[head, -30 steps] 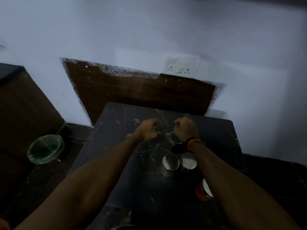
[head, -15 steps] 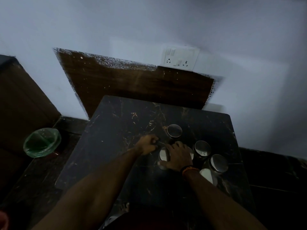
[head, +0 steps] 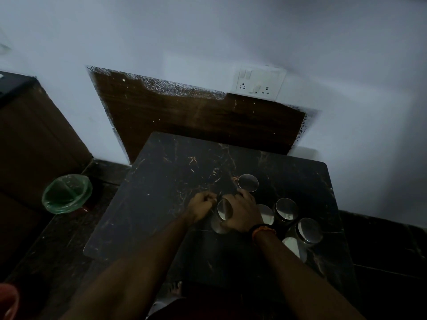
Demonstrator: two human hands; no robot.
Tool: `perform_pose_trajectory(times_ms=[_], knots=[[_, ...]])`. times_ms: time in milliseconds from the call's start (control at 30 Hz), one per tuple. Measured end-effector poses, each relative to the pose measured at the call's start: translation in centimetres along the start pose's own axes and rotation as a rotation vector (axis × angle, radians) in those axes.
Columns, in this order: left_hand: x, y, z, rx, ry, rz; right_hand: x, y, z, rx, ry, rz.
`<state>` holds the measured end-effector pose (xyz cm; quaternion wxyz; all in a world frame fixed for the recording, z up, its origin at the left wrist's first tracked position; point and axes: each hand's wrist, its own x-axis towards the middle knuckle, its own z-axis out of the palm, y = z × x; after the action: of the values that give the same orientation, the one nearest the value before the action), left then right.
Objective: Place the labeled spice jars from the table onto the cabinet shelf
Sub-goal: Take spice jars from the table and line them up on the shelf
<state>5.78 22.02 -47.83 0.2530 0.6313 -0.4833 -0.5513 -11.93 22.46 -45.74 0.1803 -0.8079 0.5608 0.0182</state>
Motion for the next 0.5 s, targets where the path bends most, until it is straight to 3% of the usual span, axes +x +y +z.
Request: perform_pose_trajectory(times_ms=[100, 200, 333, 400, 500], knots=[[-0.5, -0.4, -0.2, -0.273, 0.093, -0.059, 0.4, -0.8, -2.9, 0.171, -0.028, 0.004], [-1.5, 0.2, -0.2, -0.582, 0.061, -0.199, 0.8, -0.9, -6.1, 0.386, -0.067, -0.009], [-2.0, 0.9, 0.0, -0.857, -0.213, -0.326, 0.8, -1.0, -9.8, 0.487, -0.046, -0.06], [-2.2, 1.6, 0.1, -1.03, -0.349, -0.312, 0.7, -0.7, -10.9, 0.582, -0.017, -0.092], [-2.6, 3.0, 0.6, -1.198, -0.394, -0.218, 0.4, 0.1, -11.8, 0.782, 0.073, -0.121]])
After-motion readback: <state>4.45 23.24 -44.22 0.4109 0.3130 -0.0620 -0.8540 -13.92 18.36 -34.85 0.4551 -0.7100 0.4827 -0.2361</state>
